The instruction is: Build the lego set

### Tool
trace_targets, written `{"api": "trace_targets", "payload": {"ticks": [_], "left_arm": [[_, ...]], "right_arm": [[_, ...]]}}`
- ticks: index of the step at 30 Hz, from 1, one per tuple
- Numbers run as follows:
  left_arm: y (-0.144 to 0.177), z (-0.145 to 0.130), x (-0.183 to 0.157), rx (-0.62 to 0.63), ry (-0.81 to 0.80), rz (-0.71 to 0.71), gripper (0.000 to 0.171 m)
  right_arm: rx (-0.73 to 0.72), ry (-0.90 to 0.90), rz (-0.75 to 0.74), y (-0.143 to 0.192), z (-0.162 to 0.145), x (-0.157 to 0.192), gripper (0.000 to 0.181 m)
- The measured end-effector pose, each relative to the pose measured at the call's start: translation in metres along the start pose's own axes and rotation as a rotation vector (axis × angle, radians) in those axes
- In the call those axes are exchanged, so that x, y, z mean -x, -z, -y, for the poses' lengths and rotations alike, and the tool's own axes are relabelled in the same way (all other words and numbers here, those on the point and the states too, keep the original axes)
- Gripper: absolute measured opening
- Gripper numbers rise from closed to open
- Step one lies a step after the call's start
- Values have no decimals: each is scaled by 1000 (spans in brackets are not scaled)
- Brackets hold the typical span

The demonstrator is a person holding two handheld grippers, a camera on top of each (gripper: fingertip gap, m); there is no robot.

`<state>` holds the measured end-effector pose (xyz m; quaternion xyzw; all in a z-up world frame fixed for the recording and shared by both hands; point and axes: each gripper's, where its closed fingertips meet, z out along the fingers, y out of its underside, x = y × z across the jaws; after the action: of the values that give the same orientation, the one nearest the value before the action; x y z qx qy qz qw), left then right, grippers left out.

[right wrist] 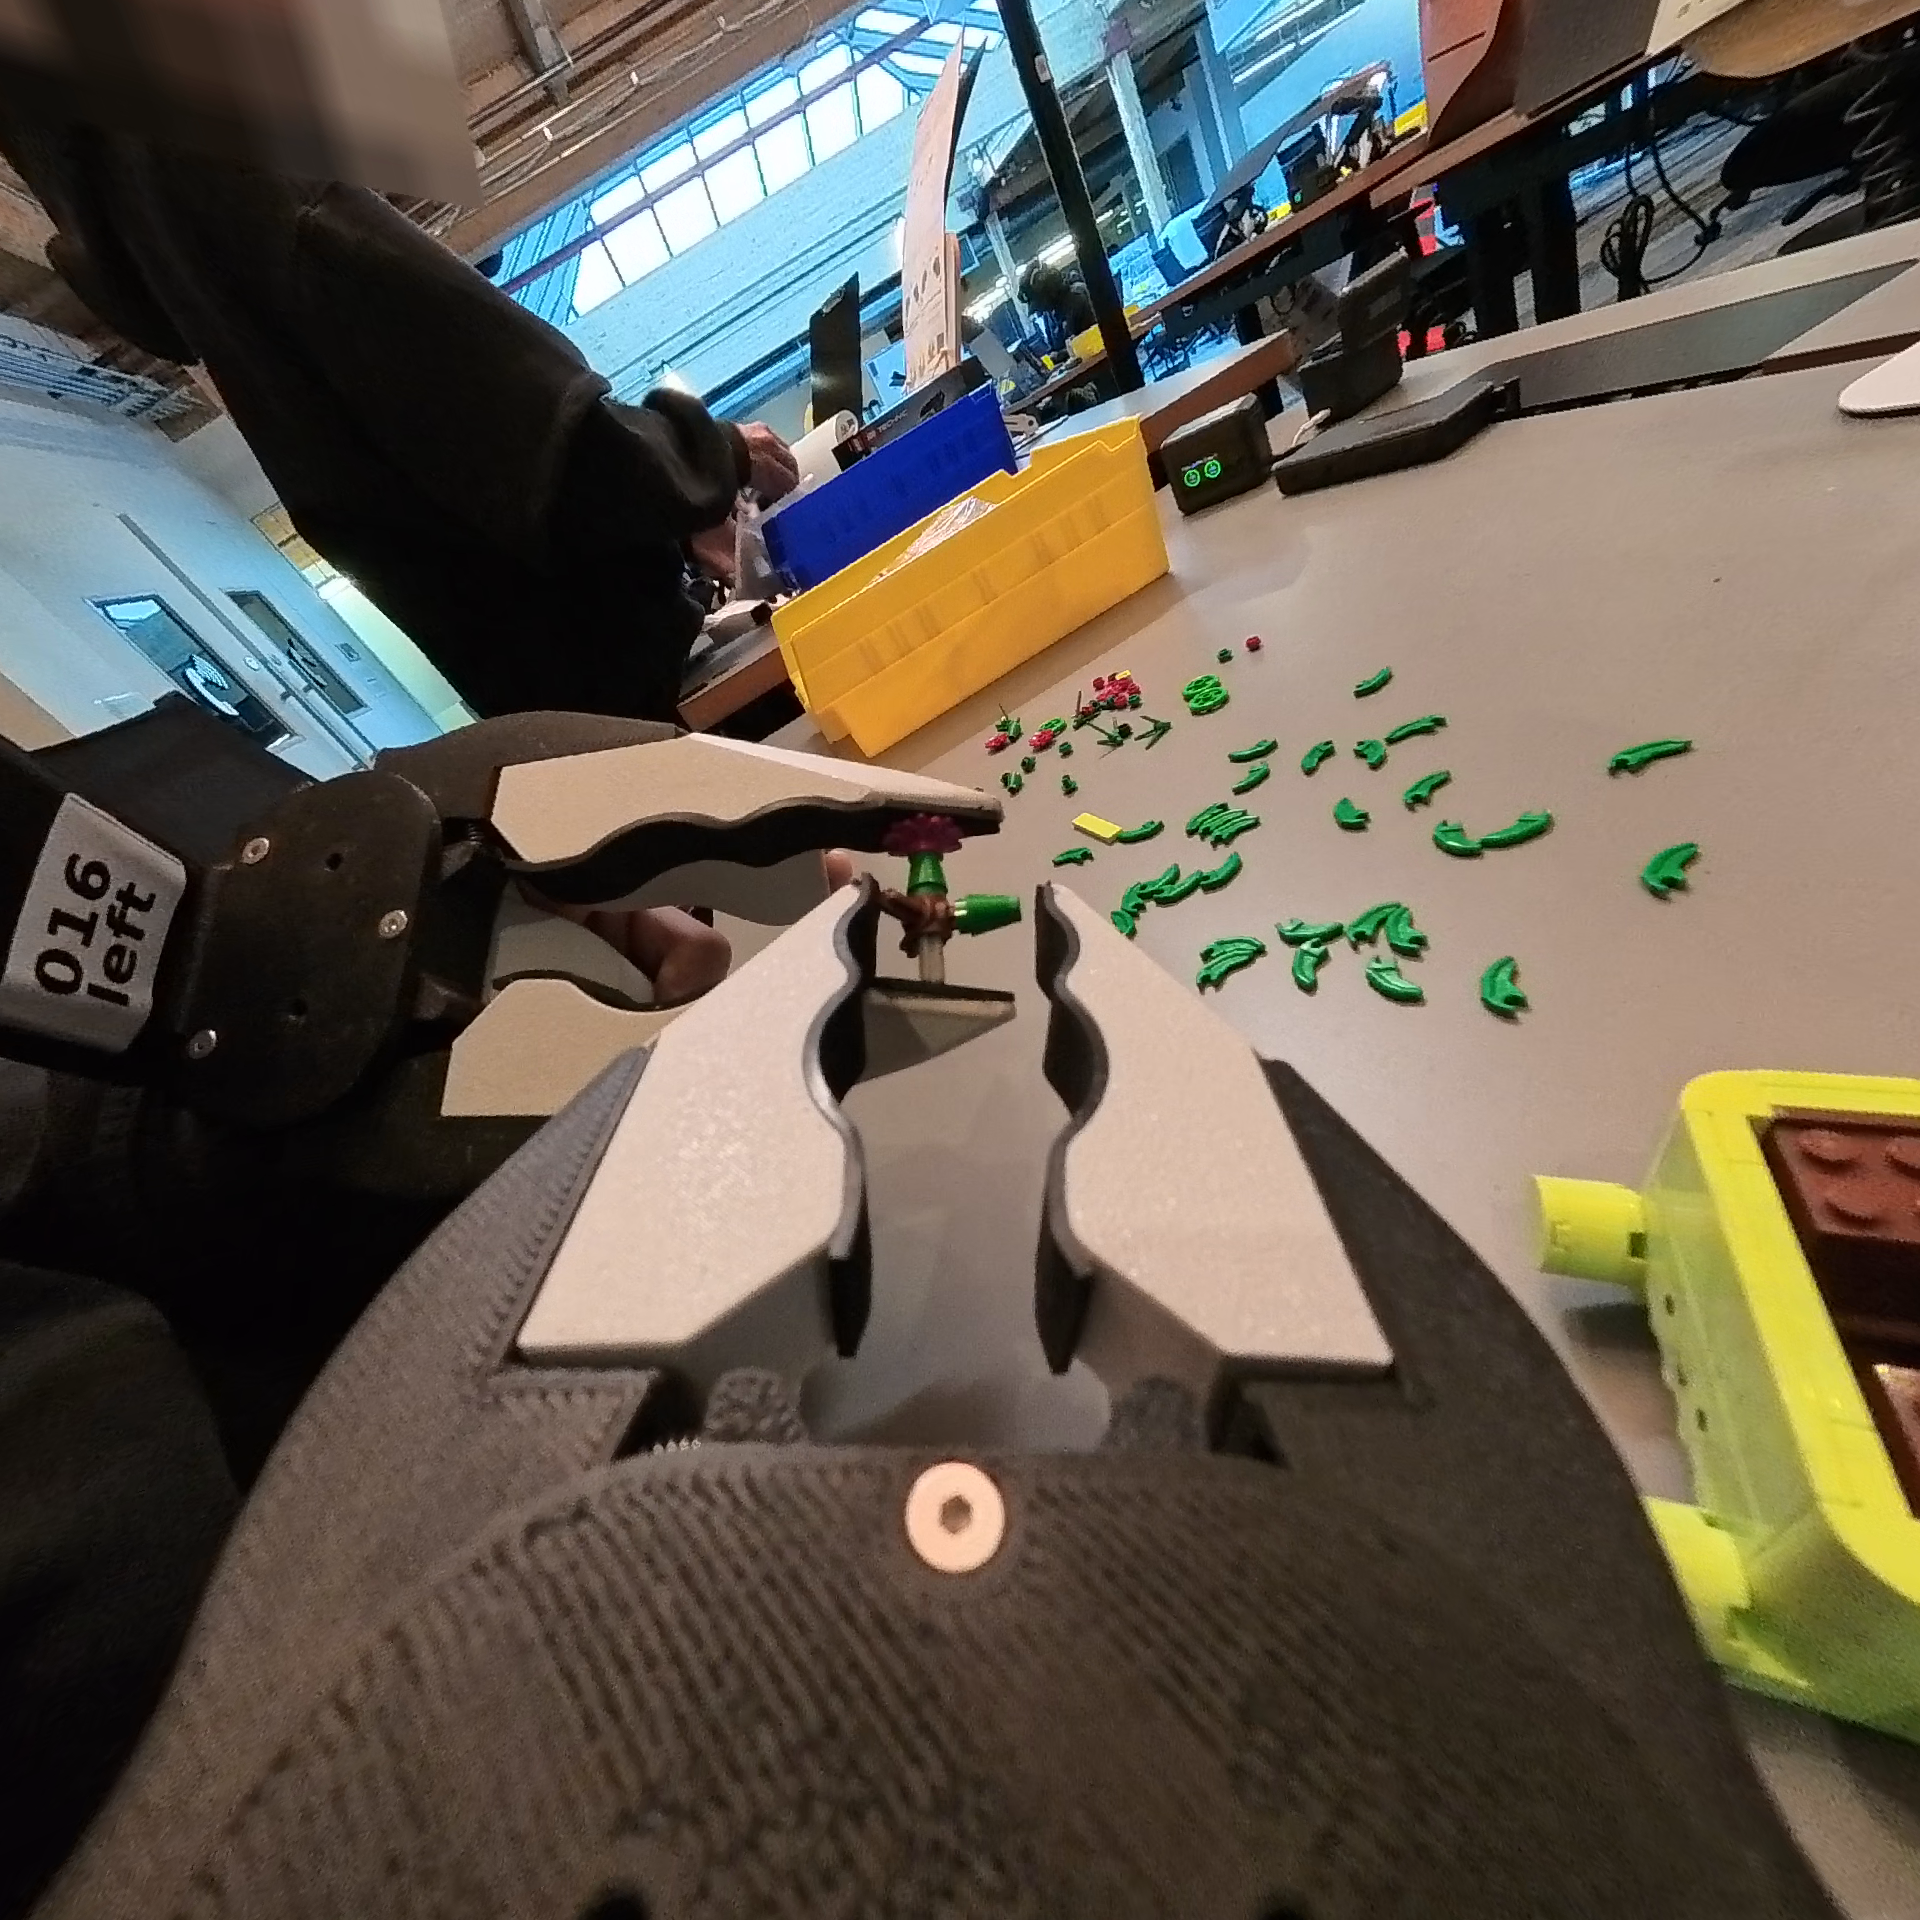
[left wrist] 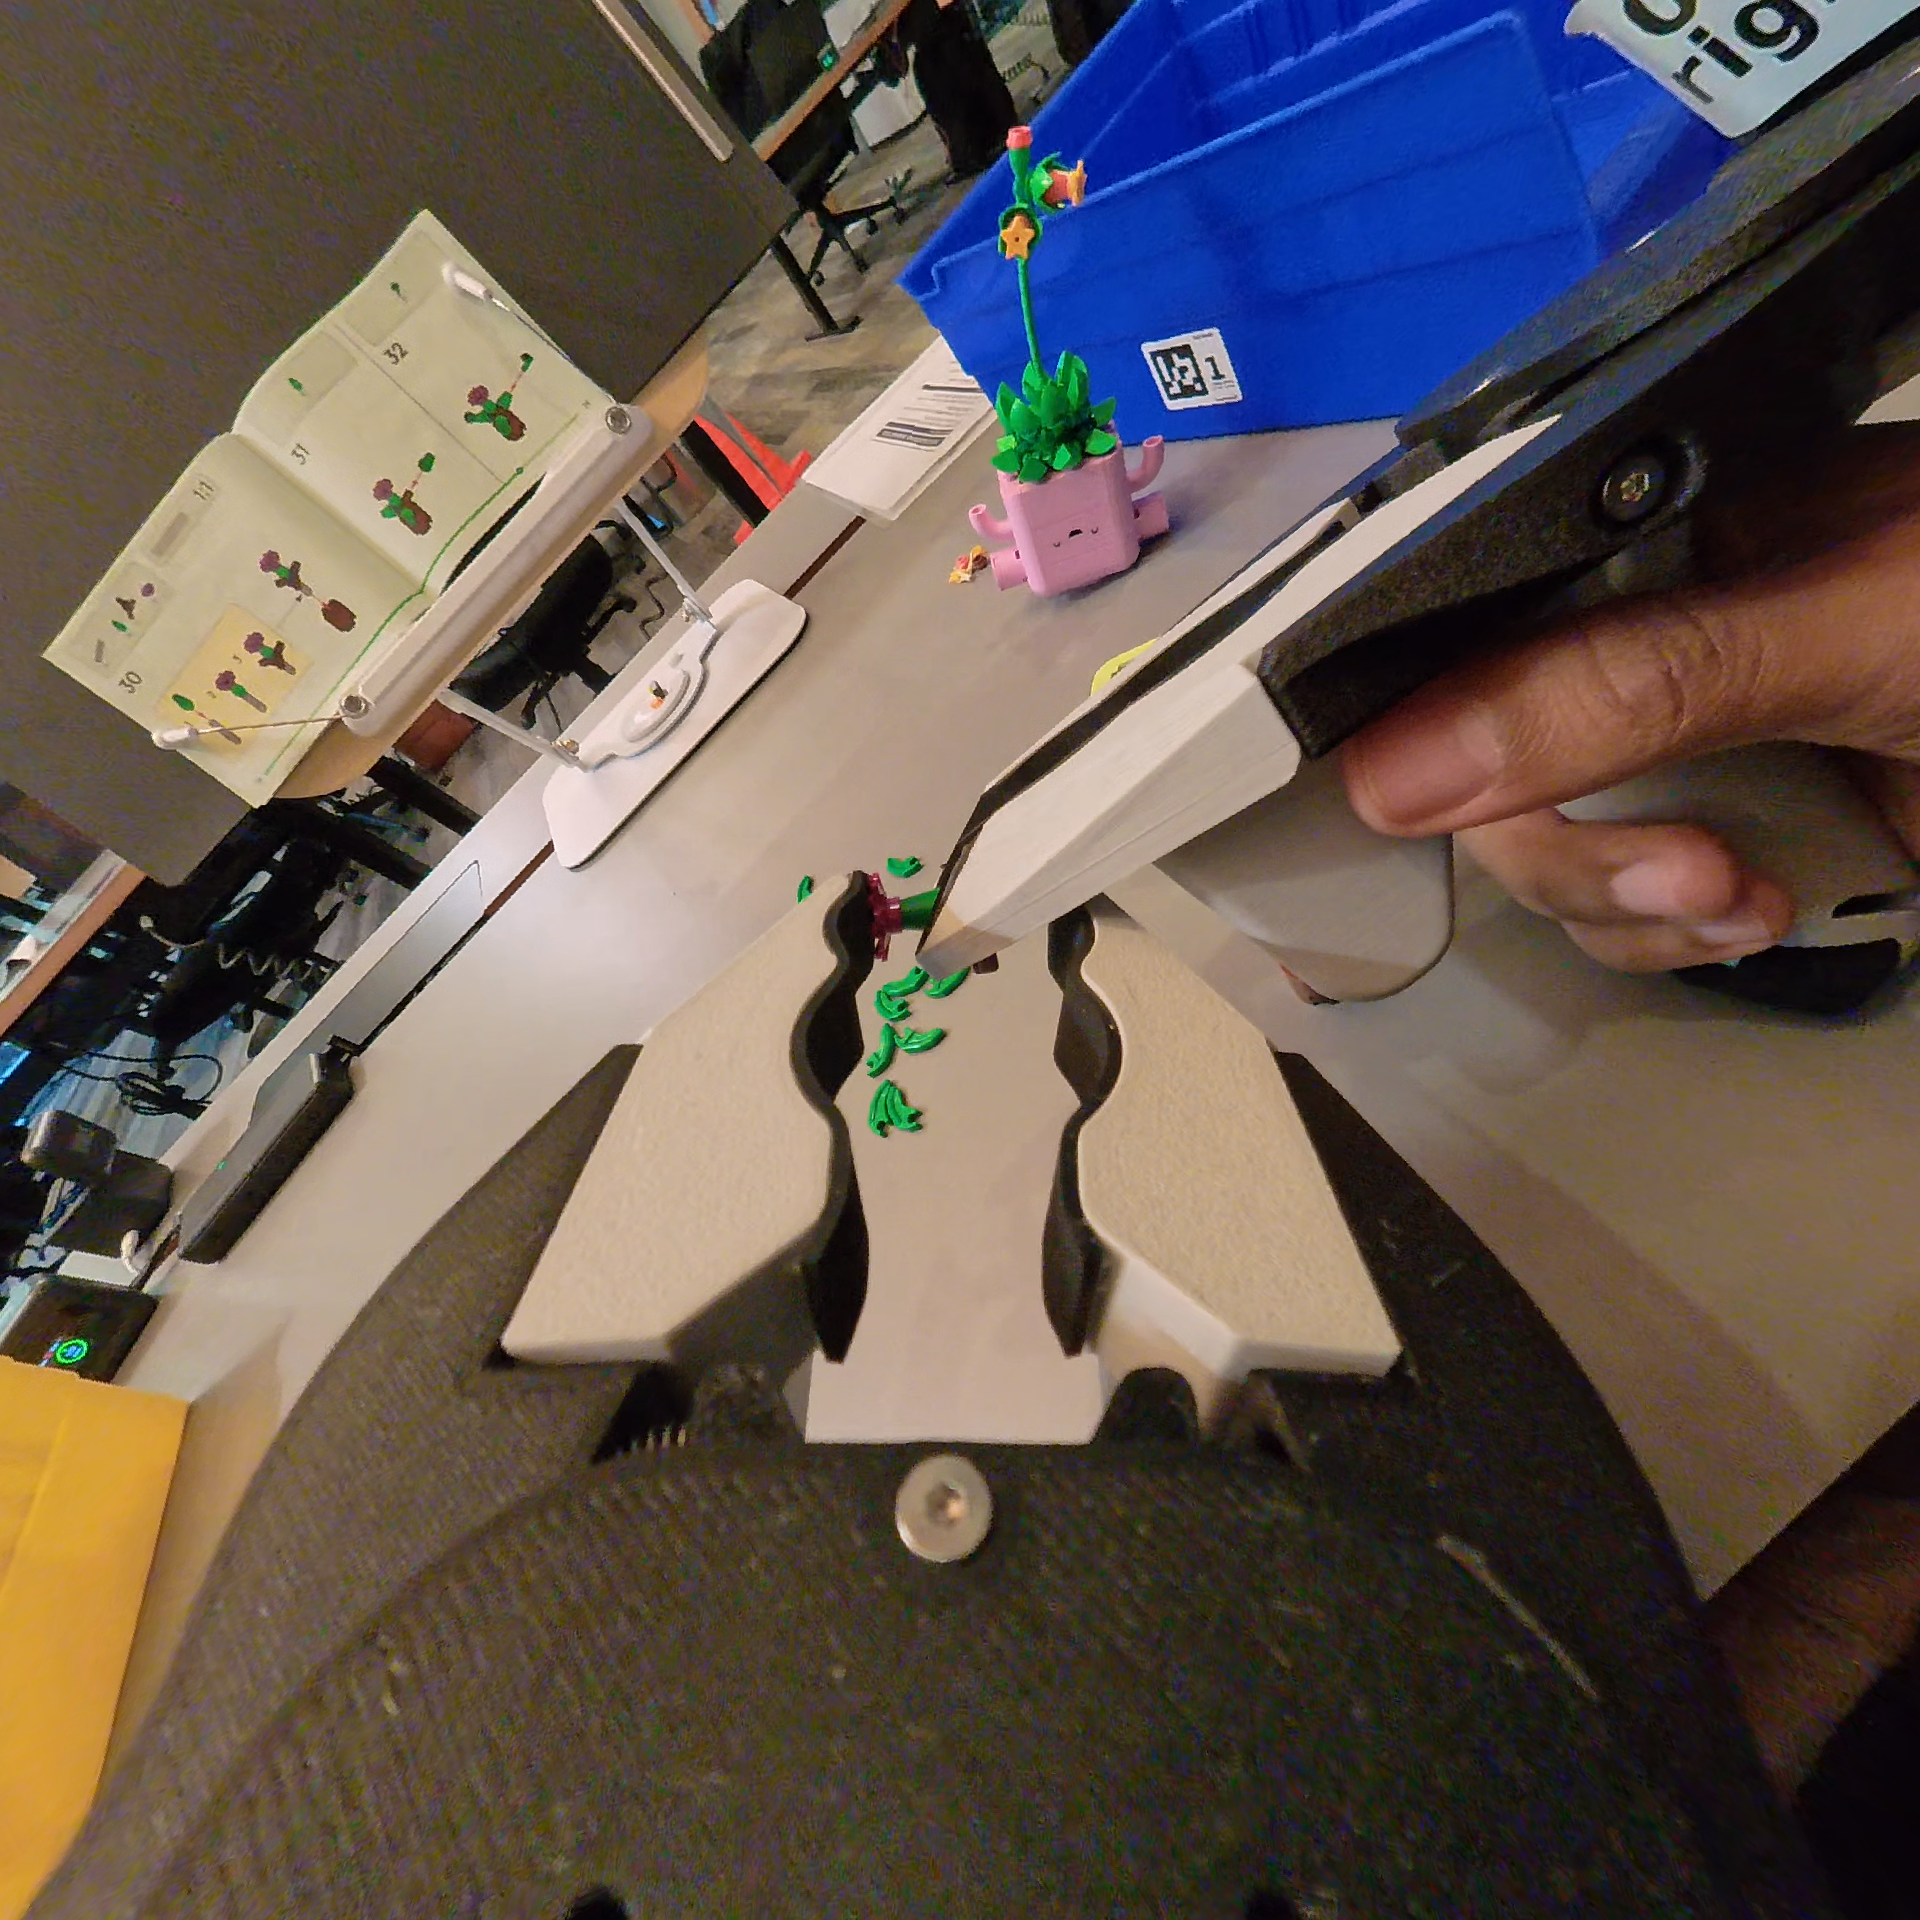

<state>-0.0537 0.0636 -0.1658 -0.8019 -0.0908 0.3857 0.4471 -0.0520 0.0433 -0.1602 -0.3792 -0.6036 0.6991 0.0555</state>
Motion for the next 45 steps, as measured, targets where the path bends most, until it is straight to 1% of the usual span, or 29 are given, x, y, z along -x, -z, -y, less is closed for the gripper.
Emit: {"api": "trace_targets", "payload": {"ticks": [45], "left_arm": [[-1, -1, 0, 8, 36, 0, 32]], "right_arm": [[5, 0, 14, -2, -1, 2, 31]]}}
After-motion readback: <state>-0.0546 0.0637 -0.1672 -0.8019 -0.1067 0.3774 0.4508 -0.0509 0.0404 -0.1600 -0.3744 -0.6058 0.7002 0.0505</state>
